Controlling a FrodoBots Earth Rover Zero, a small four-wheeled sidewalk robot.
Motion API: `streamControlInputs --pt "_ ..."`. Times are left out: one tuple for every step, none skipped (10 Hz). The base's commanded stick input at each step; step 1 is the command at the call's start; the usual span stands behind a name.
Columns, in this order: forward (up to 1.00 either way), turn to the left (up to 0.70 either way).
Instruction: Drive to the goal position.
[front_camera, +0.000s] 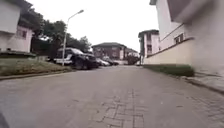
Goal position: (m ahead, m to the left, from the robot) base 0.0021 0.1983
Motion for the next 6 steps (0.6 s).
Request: streamControlInputs --pt "0.70 -0.08" --pt "0.70 -0.35" --pt "0.70 0.00" --pt "0.70 0.00" --pt "0.70 0.00" --pt "0.70 0.00"
